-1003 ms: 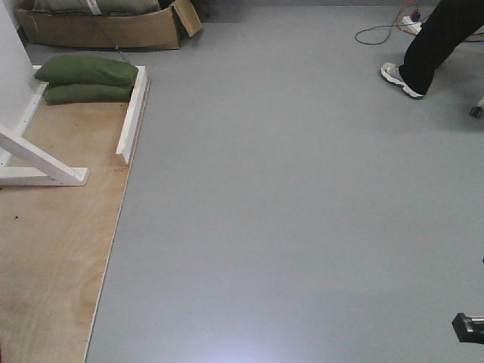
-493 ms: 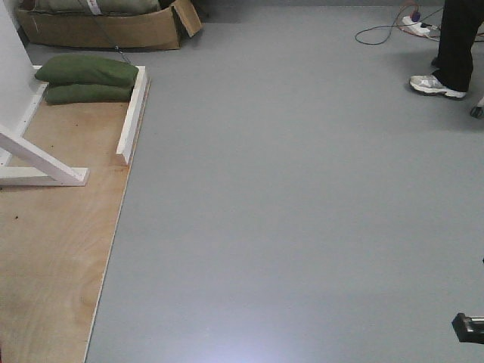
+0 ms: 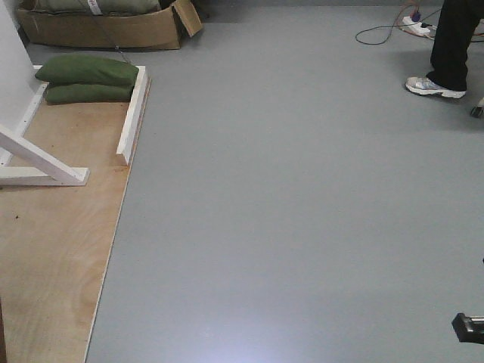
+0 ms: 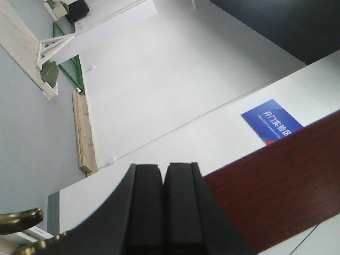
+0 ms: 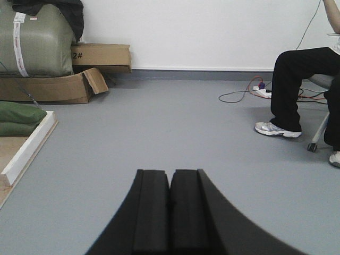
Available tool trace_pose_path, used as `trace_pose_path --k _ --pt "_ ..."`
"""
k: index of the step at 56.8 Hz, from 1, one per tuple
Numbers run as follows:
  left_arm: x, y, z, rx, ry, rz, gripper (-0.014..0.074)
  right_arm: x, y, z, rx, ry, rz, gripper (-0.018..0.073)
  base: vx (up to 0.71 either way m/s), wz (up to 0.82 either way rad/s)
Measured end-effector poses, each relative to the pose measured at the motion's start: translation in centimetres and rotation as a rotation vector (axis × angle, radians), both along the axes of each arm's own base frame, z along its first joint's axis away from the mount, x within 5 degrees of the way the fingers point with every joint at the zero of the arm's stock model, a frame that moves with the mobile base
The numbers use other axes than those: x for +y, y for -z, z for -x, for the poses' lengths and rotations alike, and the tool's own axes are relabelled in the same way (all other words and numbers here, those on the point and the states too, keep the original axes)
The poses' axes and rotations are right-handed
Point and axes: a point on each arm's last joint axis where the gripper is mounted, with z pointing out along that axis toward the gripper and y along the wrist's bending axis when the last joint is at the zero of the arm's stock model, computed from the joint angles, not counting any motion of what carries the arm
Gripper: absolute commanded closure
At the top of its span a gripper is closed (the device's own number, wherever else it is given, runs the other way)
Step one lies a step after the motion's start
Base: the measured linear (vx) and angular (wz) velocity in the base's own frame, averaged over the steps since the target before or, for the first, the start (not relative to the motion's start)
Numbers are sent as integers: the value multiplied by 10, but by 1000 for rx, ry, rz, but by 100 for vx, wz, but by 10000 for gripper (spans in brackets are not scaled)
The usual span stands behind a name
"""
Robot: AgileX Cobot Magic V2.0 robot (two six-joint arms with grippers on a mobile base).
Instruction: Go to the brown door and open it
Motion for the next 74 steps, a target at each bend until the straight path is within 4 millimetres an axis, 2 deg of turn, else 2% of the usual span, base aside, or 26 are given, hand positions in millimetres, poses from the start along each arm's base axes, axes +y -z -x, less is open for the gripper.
trace_pose_path --k 20,41,74 --pt "-16 -5 -1 50 91 -10 603 0 0 0 0 0 0 559 0 0" --pt "-39 -6 -10 127 224 -23 603 0 0 0 0 0 0 559 0 1" --pt "-83 -9 -28 205 588 25 603 0 0 0 0 0 0 559 0 0"
